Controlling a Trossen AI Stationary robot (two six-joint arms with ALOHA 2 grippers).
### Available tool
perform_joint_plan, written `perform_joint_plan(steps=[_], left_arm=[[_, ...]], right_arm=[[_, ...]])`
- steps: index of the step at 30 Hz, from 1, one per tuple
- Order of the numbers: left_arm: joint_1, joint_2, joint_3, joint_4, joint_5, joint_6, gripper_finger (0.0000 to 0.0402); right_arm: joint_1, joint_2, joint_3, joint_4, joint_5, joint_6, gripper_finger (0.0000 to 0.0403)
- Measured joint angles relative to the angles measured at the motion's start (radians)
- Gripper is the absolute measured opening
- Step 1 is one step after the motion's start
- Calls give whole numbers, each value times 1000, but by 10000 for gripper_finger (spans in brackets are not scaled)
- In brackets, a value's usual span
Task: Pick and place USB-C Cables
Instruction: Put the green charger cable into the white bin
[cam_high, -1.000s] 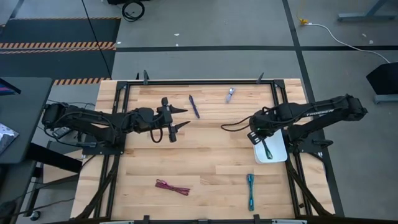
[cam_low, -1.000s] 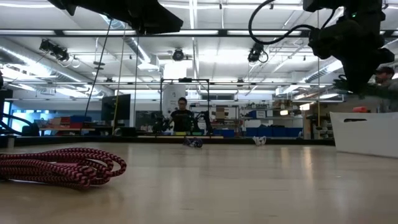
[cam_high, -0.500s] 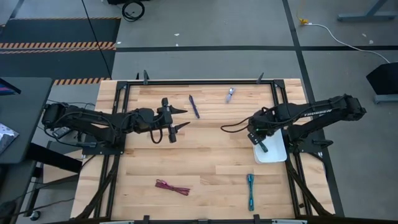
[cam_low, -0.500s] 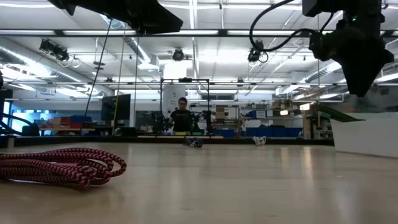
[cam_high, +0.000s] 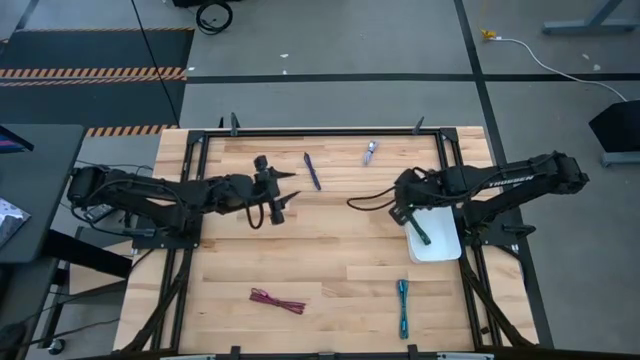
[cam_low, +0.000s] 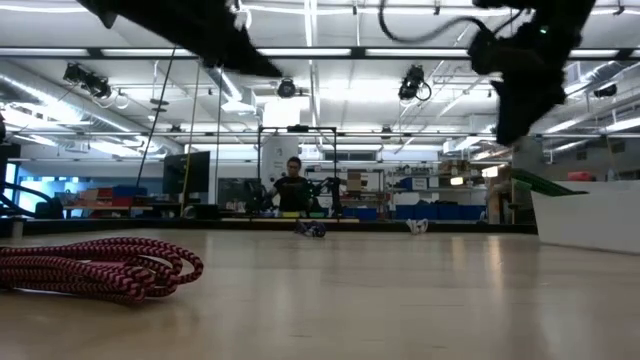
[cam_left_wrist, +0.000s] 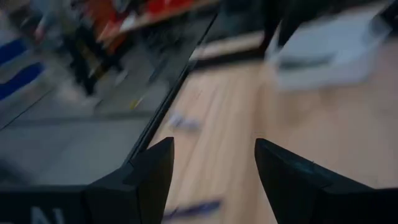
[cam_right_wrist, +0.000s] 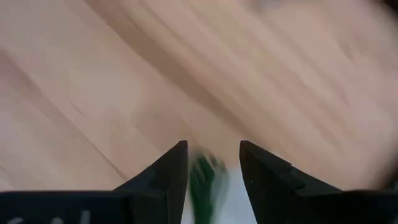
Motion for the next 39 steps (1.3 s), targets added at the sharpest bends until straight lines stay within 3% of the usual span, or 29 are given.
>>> perform_joint_plan(steps=[6, 11, 14, 16, 19, 27, 34, 39], left_arm=[[82, 9, 0, -159, 15, -45, 216], [143, 28, 1, -197, 176, -50, 185], [147, 30, -1, -264, 300, -135, 169], [131, 34, 0, -284, 331, -177, 161], [104, 35, -1, -303, 332, -210, 152], [44, 35, -1, -338, 319, -281, 144], [21, 35, -1, -415, 289, -281, 144], [21, 35, -1, -415, 286, -286, 144]], right_arm=[[-6, 0, 0, 364, 15, -325, 152], [-8, 0, 0, 545, 1, -479, 152], [-10, 0, 0, 505, -38, -452, 151], [-15, 1, 0, 411, -54, -403, 151], [-25, 22, -7, 272, -72, -333, 151], [-89, 142, -108, 285, -130, -297, 151], [-139, 208, -109, 261, -111, -312, 151], [-148, 201, -84, 145, -125, -250, 151]])
